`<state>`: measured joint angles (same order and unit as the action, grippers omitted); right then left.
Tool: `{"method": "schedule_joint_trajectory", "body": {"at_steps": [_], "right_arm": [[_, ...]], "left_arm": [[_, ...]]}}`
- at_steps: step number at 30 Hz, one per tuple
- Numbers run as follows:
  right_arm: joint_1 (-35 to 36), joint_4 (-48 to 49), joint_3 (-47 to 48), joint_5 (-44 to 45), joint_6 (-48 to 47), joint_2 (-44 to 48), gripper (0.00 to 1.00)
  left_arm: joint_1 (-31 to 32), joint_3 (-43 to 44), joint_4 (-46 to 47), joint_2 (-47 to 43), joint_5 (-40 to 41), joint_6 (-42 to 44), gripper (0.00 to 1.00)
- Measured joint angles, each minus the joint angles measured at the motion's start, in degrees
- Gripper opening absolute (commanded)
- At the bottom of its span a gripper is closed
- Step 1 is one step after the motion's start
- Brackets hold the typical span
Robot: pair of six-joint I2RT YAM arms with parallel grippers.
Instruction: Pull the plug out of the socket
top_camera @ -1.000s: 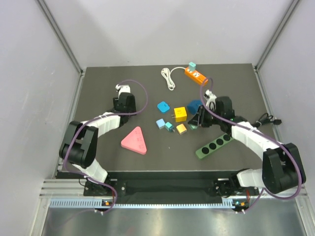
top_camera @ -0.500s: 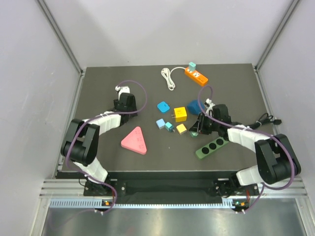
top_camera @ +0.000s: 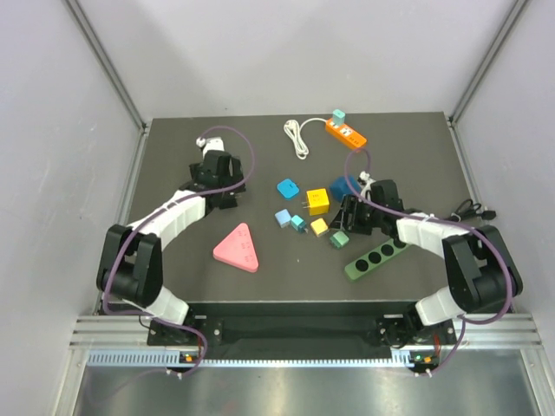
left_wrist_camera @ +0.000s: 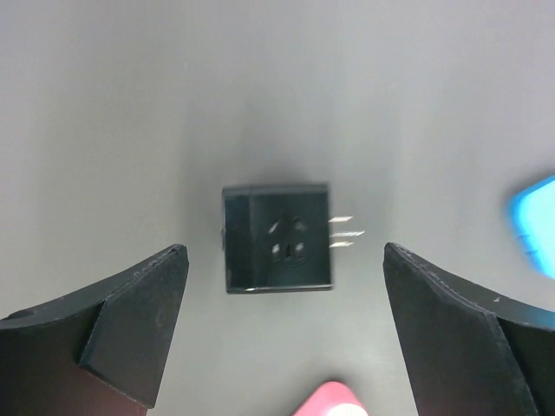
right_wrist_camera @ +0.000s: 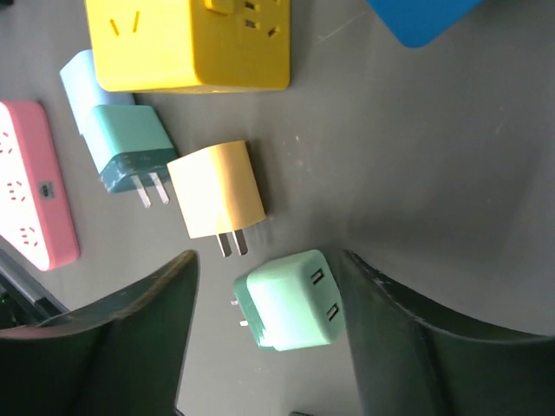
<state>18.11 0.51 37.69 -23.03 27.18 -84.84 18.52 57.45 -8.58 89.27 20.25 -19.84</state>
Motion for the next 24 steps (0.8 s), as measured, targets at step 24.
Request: {"method": "schedule_joint_trajectory", "body": {"at_steps": [24], "right_arm": [[-10.1,-15.0,60.1,24.6,-18.3,-32.0,0.94]], "left_arm": [[0.7,-4.5,5.1,-15.0,-28.1,-16.0,0.98]]}}
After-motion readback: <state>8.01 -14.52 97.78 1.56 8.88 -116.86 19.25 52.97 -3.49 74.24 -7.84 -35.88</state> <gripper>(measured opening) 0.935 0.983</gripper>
